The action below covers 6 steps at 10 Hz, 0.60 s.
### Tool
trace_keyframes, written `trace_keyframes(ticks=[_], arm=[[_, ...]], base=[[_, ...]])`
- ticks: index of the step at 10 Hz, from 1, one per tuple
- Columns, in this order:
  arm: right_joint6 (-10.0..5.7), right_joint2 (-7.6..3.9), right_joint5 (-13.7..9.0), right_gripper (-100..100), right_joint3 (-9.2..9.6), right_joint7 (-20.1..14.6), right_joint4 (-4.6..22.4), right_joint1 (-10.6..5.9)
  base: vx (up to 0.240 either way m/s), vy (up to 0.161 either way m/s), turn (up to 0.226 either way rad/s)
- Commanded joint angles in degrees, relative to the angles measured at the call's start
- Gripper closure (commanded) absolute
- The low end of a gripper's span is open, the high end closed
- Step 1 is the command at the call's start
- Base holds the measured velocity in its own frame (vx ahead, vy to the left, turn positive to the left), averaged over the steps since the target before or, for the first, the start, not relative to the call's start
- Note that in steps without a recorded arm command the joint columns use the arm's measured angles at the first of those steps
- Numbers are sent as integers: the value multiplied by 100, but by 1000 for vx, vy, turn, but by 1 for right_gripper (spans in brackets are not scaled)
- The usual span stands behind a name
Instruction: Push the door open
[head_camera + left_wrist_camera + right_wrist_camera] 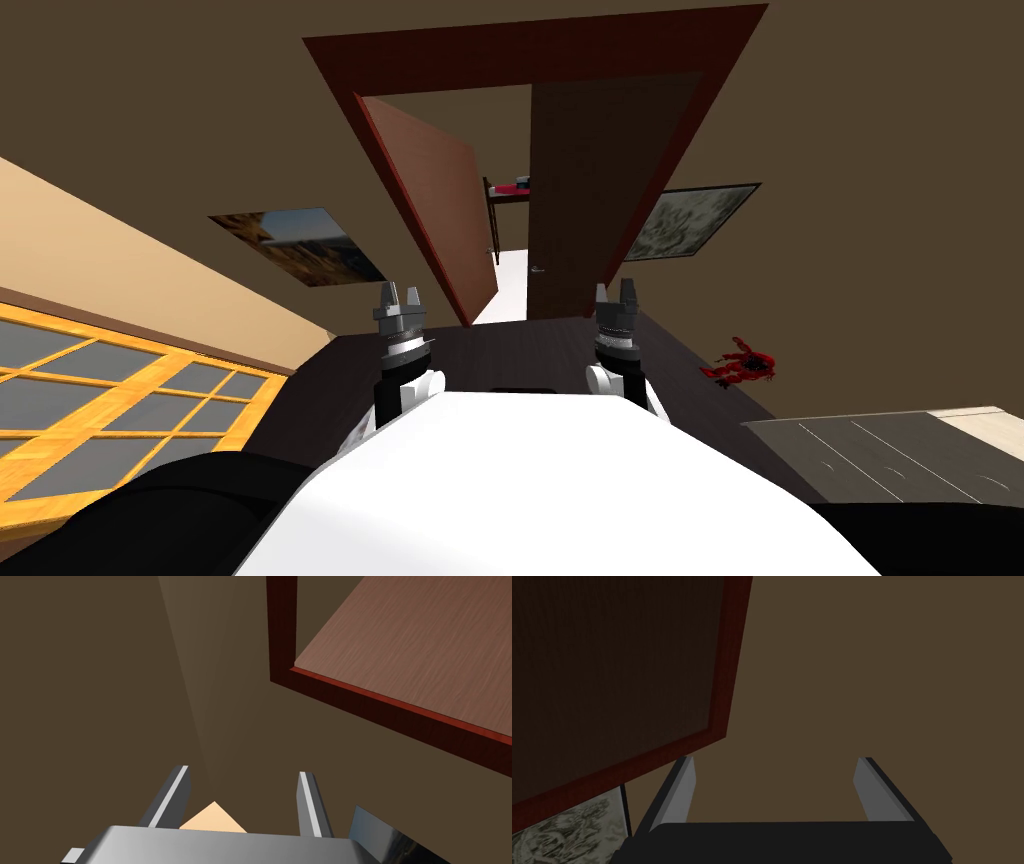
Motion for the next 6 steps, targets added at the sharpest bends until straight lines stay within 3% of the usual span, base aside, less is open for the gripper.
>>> trace_keyframes(ticks=[1,6], arm=[[-4,-34,-44,-100,-15,37,230,-105],[-80,-112,-165,-100,-58,131,936,-389]], base=[[74,-17,44],[84,-19,40]])
